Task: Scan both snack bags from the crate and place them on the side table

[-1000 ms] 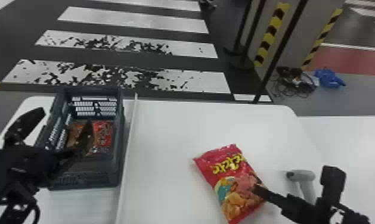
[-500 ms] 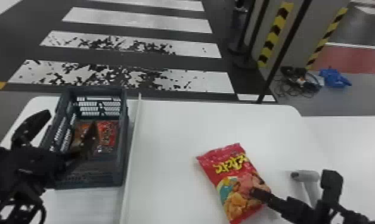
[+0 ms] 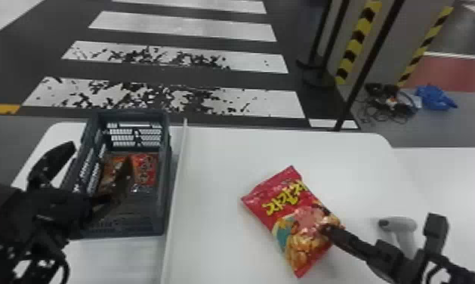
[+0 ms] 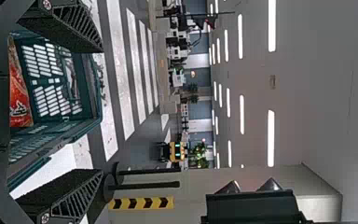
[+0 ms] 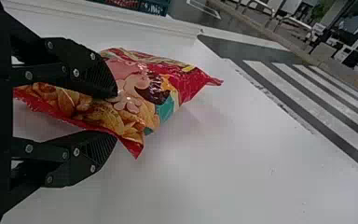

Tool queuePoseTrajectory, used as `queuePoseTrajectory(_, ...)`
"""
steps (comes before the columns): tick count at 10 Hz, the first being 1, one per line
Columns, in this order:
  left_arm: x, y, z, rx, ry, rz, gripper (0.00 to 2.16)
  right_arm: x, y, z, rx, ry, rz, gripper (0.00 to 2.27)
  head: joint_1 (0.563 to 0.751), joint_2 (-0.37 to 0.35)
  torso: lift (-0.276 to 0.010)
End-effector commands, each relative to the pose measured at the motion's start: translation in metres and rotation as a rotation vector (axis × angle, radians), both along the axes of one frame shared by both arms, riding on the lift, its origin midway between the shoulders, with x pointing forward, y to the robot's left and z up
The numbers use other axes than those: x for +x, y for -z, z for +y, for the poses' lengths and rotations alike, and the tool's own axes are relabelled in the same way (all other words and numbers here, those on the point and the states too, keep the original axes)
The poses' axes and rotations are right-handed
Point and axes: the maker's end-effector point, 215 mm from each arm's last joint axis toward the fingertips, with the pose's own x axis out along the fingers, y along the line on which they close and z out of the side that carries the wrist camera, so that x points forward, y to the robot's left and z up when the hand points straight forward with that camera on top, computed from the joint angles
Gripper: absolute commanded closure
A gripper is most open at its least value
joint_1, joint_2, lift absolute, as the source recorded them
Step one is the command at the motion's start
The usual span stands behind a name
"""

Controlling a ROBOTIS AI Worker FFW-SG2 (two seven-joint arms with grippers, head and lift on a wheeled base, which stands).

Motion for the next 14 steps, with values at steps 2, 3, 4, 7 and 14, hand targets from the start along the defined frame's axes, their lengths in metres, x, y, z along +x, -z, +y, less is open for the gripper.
queuePoseTrajectory(2, -0.002, -0.002, 0.0, -0.001, 0.001, -0.009, 0.08, 0.008, -0.019, -0.002, 0.09, 0.026, -0.084, 2.25, 0.695, -0.123, -0.098)
queuePoseTrajectory(3, -0.002, -0.003, 0.0, -0.002, 0.002, -0.01, 0.08, 0.009, -0.024, 0.0, 0.118, 0.028, -0.099, 2.25, 0.695, -0.123, -0.098)
queuePoseTrajectory(4, -0.003, -0.002, 0.001, -0.001, 0.0, -0.009, 0.08, 0.008, -0.031, -0.002, 0.139, 0.037, -0.115, 2.25, 0.695, -0.123, -0.098)
queuePoseTrajectory(7, -0.004, -0.002, 0.001, 0.0, 0.001, -0.009, 0.08, 0.025, -0.078, -0.056, -0.157, 0.118, -0.269, 2.25, 0.695, -0.144, -0.098)
queuePoseTrajectory(14, -0.006, -0.001, 0.005, 0.001, -0.004, -0.013, 0.08, 0.054, -0.185, -0.043, -1.155, 0.062, -0.718, 2.25, 0.695, -0.216, -0.098)
